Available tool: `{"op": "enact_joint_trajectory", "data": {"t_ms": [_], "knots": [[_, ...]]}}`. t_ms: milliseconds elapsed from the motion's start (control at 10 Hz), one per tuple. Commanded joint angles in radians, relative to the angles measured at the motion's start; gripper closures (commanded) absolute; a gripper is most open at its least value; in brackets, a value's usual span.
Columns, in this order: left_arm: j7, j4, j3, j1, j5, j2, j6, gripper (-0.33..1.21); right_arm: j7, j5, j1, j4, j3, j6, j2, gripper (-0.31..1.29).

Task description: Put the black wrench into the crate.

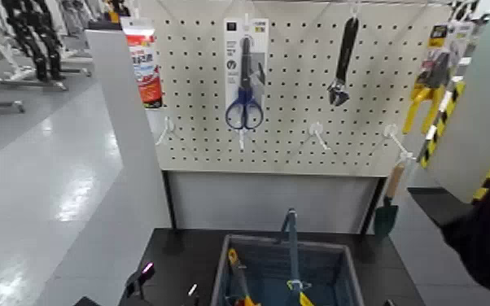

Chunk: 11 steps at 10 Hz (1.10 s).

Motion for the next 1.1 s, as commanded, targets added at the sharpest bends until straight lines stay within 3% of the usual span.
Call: {"op": "enact_joint_trajectory", "data": {"t_ms": [100,400,500,600,800,1100], "knots": [[0.0,0.001,0.0,-0.001,0.001,-0.001,0.0,0.1,0.023,-0.002,-0.002,-0.014,-0.041,0.01,-0.006,0.18],[-0.002,0.003,-0.002,-0.005,0.002,-0.001,0.0,0.1,0.026,-0.1,-0.066,-0.033,-0.079,0.079,-0.004,0.17],[-0.002,0.005,-0.003,-0.008,0.002,0.002,-0.002,0.1,0.084,-0.135,-0.102,-0.051,-0.105,0.168,-0.014,0.16],[-0.002,0.005,-0.003,-0.011,0.002,0.002,0.0,0.1,0.14,-0.138,-0.132,-0.063,-0.141,0.221,-0.012,0.16],[-0.002,0.012,-0.006,-0.017,0.002,0.002,-0.002,0.1,0.172,-0.173,-0.195,-0.085,-0.17,0.281,-0.012,0.16],[-0.002,0.025,-0.014,-0.031,0.007,0.008,-0.011,0.1,0.222,-0.21,-0.321,-0.079,-0.157,0.36,-0.052,0.17]]}}
